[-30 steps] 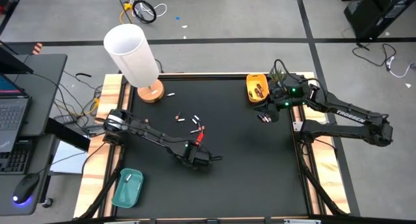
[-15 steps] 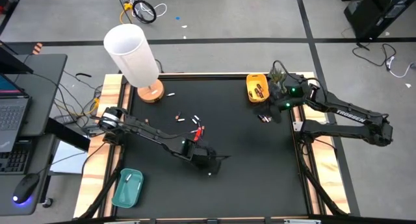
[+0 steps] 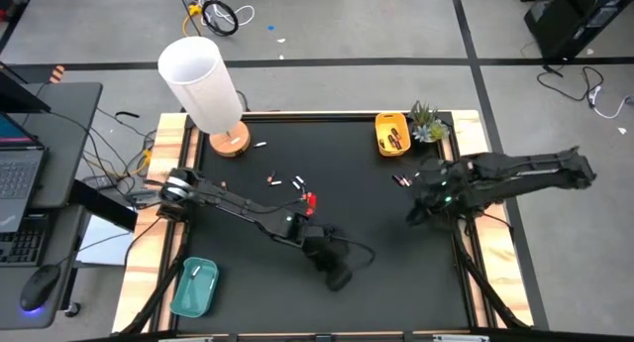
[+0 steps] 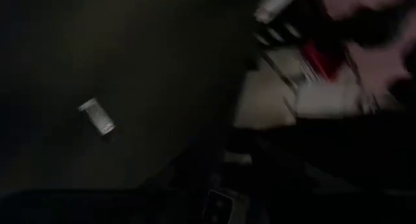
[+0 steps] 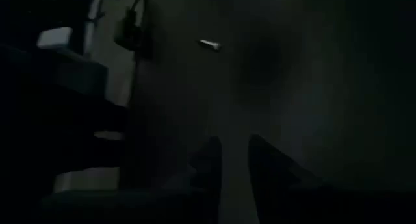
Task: Sort batteries
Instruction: Put the silver battery into the blue bin
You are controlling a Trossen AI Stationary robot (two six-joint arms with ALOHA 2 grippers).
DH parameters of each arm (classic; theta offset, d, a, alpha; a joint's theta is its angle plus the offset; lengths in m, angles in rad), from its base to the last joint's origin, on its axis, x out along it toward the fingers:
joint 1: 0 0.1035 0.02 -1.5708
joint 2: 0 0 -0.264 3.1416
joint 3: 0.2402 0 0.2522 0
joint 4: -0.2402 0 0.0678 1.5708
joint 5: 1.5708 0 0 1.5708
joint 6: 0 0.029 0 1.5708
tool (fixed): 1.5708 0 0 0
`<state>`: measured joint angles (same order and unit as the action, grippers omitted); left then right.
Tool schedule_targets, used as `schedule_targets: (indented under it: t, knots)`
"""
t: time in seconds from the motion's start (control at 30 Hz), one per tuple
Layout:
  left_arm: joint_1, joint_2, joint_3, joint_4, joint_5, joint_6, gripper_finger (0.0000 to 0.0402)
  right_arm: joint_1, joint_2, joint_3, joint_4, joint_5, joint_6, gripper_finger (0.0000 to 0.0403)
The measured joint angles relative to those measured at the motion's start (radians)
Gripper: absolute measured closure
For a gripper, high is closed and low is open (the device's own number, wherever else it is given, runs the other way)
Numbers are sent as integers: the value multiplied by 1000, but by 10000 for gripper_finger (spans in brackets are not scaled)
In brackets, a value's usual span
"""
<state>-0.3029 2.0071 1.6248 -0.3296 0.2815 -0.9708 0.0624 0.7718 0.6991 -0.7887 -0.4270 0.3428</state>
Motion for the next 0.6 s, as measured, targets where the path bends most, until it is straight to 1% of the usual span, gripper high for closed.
schedule_targets:
  t: [0.03,0.1,0.2,0.27,0.33,0.4,0.47,0.5,0.6]
  knots:
    - [1,29,25,11,44,41,269,31,22,-11,33,3,40,340]
    - [2,97,68,-3,113,108,269,89,51,-26,64,45,110,343]
    - [-4,189,114,-22,115,159,269,154,76,-26,74,182,195,345]
    - [-7,231,153,11,43,166,269,180,71,-28,61,269,242,348]
    - [-10,264,179,22,0,151,270,193,57,-27,68,317,297,349]
    - [-11,316,214,40,-43,119,271,203,48,-26,71,339,352,351]
    - [-13,364,254,14,-61,89,274,214,36,-23,79,350,384,351]
    - [-15,390,285,30,-74,77,275,222,30,-19,78,355,385,351]
    - [-27,450,367,2,-112,68,280,234,18,-7,76,379,352,352]
